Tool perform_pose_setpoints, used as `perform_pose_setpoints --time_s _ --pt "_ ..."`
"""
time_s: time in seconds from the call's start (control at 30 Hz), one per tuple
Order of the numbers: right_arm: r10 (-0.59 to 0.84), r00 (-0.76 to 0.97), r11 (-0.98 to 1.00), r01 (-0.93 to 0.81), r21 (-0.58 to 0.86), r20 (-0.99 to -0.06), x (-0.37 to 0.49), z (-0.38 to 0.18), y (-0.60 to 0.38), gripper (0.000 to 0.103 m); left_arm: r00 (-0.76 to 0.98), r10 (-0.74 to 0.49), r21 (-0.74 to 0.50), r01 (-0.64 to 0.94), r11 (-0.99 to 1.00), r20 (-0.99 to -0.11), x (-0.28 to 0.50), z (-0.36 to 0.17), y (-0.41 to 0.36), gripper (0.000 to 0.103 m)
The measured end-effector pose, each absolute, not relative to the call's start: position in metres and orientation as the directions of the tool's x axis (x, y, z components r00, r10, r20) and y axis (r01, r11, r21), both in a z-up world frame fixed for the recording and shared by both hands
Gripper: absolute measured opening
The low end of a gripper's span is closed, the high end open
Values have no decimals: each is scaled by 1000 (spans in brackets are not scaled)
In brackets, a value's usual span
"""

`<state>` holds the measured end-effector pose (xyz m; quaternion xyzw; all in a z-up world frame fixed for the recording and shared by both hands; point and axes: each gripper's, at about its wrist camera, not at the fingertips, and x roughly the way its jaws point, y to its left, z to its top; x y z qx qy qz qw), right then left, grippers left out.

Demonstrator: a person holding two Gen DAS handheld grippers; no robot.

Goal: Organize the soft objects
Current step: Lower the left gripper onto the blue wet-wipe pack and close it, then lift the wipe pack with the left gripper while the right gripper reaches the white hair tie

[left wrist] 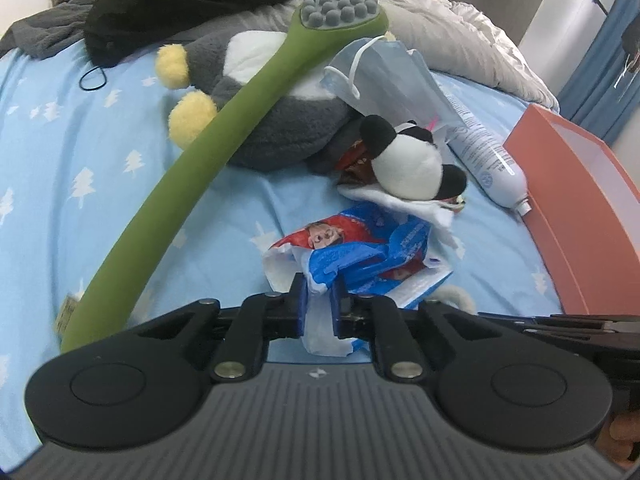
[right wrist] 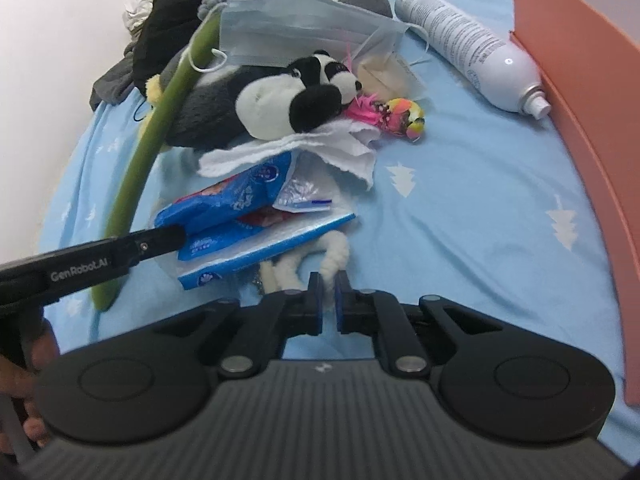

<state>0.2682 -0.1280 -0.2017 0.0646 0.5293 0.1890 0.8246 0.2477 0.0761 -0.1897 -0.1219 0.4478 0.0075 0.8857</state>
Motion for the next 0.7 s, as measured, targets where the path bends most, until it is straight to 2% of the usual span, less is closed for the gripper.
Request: perform_pose_setpoints --time_s 0.47,0.67,0.7 --pt "372 379 926 -213 311 -847 212 -175 -152 9 592 -59 -232 -220 948 -804 159 -176 61 13" --pt "354 359 933 -195 301 -864 187 -177 -162 8 579 -87 -259 -222 940 -811 128 -176 50 12" --pt "356 351 933 -192 305 -866 185 -178 -163 6 575 -91 -264 -225 938 -813 124 -178 48 12"
